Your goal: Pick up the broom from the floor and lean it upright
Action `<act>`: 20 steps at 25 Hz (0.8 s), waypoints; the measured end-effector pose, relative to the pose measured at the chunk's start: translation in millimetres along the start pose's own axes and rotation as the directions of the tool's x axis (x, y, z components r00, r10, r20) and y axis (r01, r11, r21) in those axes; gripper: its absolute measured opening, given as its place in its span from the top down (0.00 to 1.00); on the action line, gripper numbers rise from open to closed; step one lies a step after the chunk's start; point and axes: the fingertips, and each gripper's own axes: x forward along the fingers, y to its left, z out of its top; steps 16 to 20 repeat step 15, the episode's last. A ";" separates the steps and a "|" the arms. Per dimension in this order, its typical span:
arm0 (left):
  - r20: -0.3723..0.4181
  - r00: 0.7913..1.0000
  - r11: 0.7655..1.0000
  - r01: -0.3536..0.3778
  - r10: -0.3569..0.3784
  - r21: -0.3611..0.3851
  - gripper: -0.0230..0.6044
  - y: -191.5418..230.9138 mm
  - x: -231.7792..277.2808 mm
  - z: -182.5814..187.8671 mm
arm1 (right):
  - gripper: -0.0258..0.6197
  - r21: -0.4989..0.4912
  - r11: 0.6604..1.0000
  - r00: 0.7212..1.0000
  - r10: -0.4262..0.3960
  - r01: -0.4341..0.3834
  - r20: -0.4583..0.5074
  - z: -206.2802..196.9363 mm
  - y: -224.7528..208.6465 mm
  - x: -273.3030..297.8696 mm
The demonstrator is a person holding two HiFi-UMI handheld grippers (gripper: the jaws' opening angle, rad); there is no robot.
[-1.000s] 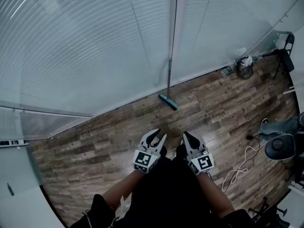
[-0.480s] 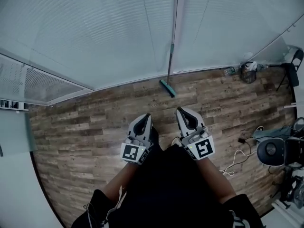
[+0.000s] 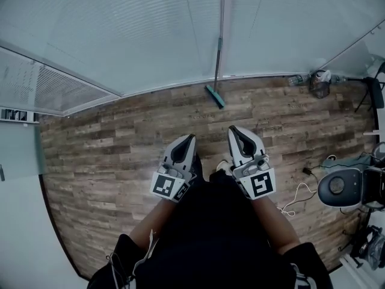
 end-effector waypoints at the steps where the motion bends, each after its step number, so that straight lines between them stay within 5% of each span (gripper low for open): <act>1: 0.007 1.000 1.000 0.001 -0.001 -0.003 0.93 1.4 -1.1 2.3 | 0.93 -0.007 1.000 1.000 -0.004 0.004 0.000 -1.0 0.4 -0.1; 20: 0.013 1.000 1.000 0.026 -0.026 0.007 0.93 39.3 6.5 21.9 | 0.93 -0.060 0.997 0.998 -0.057 0.057 -0.006 0.5 -9.8 51.3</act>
